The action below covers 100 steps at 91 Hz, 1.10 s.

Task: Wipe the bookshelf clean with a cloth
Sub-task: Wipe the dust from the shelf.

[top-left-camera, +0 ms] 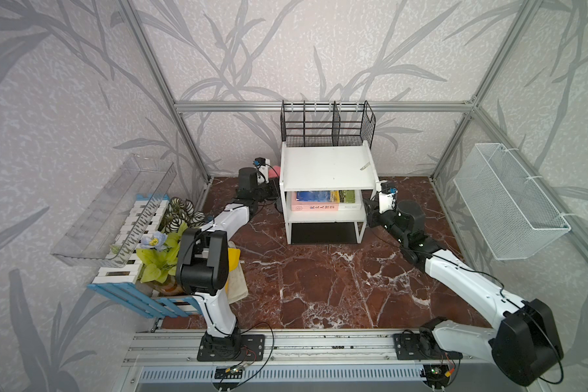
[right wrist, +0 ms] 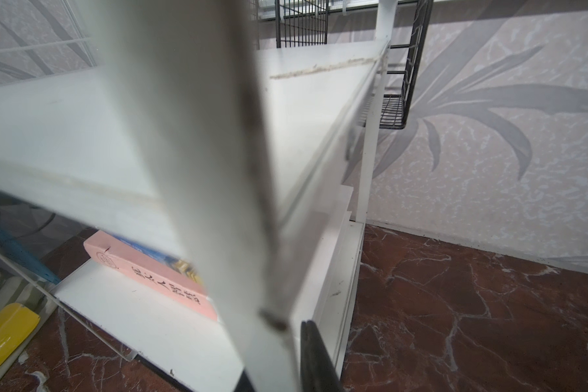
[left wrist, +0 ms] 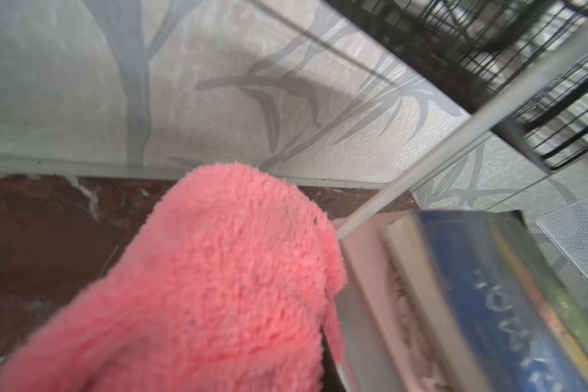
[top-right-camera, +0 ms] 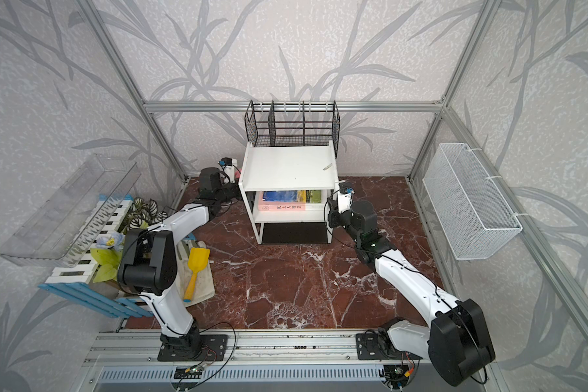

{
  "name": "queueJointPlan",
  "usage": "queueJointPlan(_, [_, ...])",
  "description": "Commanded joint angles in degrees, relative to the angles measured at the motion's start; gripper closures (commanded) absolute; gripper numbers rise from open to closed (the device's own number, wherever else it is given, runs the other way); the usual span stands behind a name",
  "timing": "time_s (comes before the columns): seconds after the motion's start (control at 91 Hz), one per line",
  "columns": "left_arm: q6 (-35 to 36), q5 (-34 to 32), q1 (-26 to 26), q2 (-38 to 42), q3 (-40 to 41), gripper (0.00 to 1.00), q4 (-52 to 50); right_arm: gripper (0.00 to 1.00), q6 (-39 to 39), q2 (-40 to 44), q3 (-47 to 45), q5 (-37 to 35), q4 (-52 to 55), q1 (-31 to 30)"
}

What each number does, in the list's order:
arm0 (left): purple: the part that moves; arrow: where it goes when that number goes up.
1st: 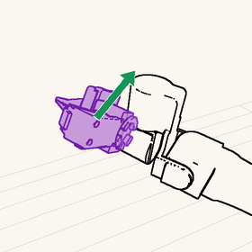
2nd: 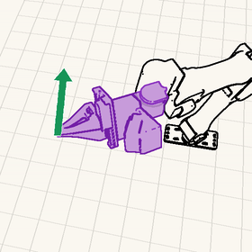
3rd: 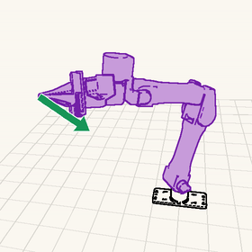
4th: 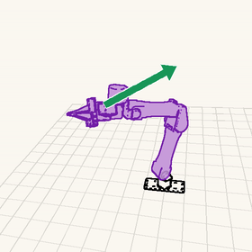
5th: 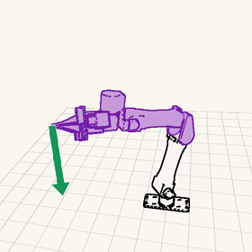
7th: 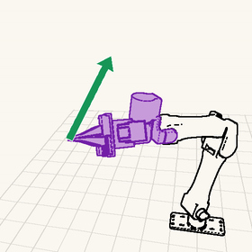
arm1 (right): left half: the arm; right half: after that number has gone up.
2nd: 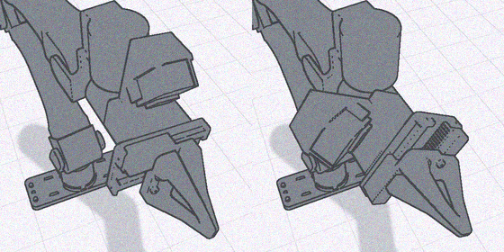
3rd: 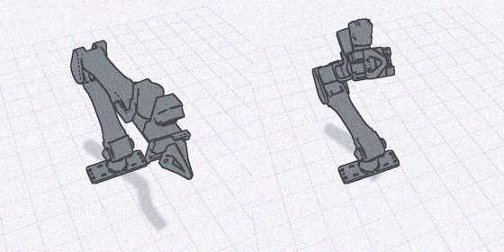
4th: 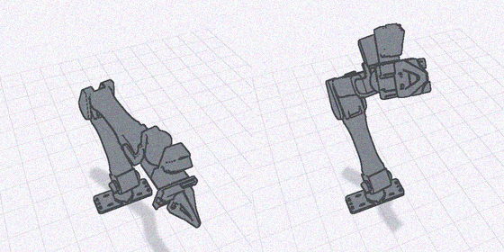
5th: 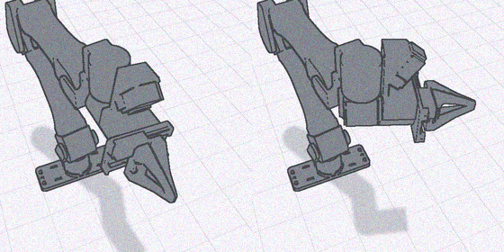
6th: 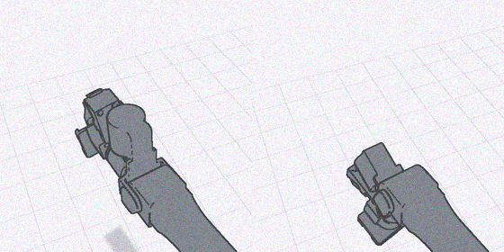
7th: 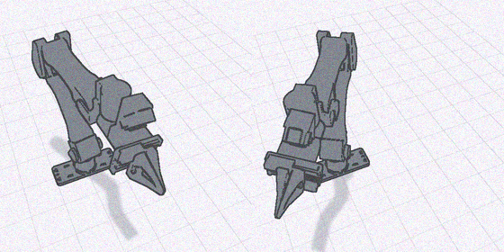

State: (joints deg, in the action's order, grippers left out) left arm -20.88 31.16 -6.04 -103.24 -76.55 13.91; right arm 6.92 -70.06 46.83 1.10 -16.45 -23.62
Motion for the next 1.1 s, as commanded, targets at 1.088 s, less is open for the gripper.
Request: queueJointPlan(1.088, [-1.2,3.6,-0.5,-5.1,-4.7,1.00,2.2,1.00,14.3,-0.3,-0.8,-3.7,8.7,1.7])
